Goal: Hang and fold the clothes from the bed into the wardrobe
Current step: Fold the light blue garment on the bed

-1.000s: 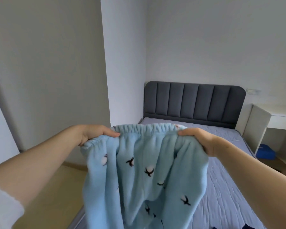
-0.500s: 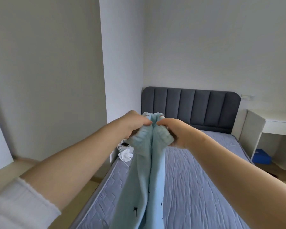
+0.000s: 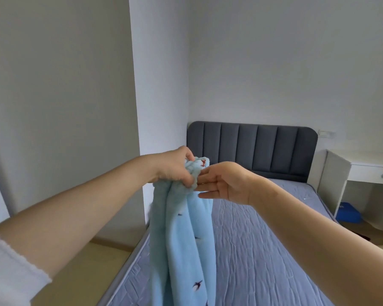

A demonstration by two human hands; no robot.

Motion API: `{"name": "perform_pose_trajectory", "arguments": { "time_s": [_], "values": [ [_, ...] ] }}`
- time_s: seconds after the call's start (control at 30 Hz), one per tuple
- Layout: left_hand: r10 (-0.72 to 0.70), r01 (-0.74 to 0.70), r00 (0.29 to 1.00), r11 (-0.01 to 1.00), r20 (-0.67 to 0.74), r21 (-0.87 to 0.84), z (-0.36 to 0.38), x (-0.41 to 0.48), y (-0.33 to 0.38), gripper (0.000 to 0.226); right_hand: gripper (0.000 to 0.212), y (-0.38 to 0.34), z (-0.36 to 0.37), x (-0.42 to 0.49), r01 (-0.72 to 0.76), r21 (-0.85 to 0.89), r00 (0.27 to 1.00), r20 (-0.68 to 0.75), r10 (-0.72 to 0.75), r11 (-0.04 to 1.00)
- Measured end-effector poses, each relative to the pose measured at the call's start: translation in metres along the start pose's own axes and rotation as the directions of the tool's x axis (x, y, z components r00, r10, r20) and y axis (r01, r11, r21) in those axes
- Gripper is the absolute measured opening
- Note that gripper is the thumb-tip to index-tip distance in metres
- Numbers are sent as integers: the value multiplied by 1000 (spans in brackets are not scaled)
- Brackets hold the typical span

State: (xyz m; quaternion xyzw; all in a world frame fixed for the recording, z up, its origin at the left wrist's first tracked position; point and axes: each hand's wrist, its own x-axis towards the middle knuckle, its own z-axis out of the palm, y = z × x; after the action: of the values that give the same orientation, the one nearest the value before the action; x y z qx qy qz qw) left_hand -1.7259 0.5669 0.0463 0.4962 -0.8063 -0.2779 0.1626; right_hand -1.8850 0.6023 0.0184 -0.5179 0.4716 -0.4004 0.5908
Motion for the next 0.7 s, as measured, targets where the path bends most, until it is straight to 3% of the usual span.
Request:
{"name": "perform_pose_trajectory", "arguments": {
  "time_s": [0.13, 0.27, 0.3, 0.37, 0.43, 0.47, 0.6, 0.7],
  "values": [
    [40, -50, 990, 996, 132, 74, 8, -4, -7, 92, 24, 2, 5, 2, 26, -194, 1000, -4, -28, 981],
    [7, -2, 999, 989, -36, 146, 6, -4, -13, 72, 19, 3, 11, 0, 96, -312, 994, -21, -108, 945],
    [-32, 39, 997, 994, -76, 98, 1, -5, -14, 68, 19, 3, 12, 1, 151, -432, 976, -78, -204, 889],
    [-94, 87, 988, 994, -119, -63, -11, -5, -15, 59, 22, 3, 12, 4, 214, -703, 879, -165, -448, 678],
    [-88, 63, 989, 978, -122, -199, -20, -10, -11, 52, 31, 4, 11, 7, 234, -833, 797, -131, -590, 501],
    [-62, 33, 991, 972, -119, -231, -24, -12, -8, 50, 35, 5, 9, 8, 240, -848, 777, -124, -617, 472],
    [28, -67, 988, 965, -154, -252, -44, -14, 0, 42, 46, 5, 1, 9, 290, -788, 777, -138, -614, 543],
    [120, -157, 965, 977, -235, -146, -60, -11, 9, 40, 29, -4, -2, 10, 339, -771, 761, -112, -639, 540]
  ]
}}
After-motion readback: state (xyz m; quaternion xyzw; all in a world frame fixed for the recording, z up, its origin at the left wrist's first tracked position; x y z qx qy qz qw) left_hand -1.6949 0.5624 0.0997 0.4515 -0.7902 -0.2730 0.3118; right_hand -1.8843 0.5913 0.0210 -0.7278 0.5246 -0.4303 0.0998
